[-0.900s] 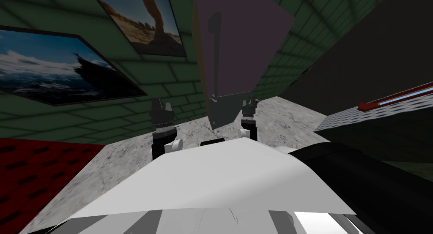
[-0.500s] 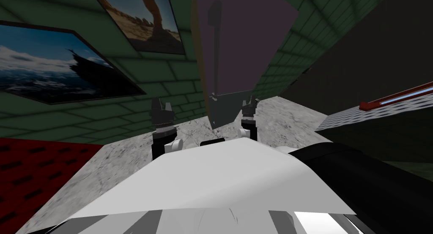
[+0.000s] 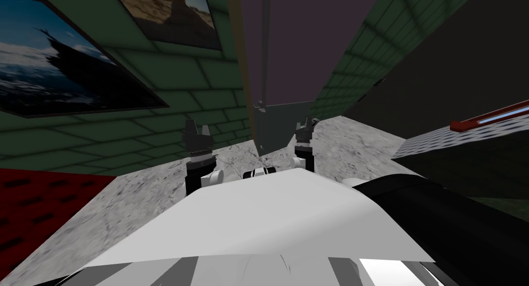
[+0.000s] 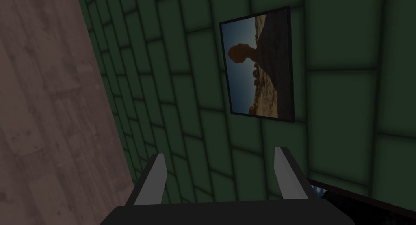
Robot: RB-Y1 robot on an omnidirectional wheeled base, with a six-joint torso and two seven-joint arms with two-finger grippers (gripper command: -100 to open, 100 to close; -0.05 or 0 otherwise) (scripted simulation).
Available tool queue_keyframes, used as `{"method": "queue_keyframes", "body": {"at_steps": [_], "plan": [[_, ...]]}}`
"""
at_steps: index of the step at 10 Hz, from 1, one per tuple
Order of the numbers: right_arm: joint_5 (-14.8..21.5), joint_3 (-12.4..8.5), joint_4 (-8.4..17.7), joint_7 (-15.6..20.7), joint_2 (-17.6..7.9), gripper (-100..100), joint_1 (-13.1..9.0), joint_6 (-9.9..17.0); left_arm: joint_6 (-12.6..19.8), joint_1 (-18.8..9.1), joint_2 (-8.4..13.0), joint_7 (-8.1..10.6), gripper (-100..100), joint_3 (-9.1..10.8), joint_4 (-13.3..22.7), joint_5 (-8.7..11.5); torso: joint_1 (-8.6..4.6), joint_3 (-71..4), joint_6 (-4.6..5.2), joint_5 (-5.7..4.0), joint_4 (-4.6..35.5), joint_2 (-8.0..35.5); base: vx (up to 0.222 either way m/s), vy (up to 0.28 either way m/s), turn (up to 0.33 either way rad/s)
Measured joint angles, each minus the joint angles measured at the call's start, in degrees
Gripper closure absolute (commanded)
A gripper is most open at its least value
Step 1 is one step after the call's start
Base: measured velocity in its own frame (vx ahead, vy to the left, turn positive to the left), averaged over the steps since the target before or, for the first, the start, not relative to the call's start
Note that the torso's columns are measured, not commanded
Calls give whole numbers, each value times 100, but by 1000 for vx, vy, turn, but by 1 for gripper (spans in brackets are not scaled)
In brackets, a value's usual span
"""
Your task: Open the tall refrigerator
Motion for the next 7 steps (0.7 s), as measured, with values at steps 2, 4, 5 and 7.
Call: {"method": "queue_keyframes", "body": {"at_steps": [2, 4, 5, 7], "plan": [[16, -31, -5, 11, -160, -100, 29, 12, 0, 1, 0, 0, 0, 0, 2, 0, 5, -1242, 1, 1, 611, 614, 23, 33, -23], [62, -99, -9, 51, -456, -100, 86, 40, 1, 1, 0, 0, 0, -1, 3, 0, 6, -1382, -1, 2, 683, 679, 30, 39, -15], [91, -140, -11, 74, -607, -100, 126, 52, 1, 1, 0, 0, 0, 0, 3, 0, 1, -1386, 0, 0, 688, 684, 58, 71, -37], [188, -303, -6, 153, -950, -100, 251, 106, 1, 2, -1, 0, 0, -1, 3, 0, 12, -1386, 0, 4, 690, 686, 62, 99, -51]]}}
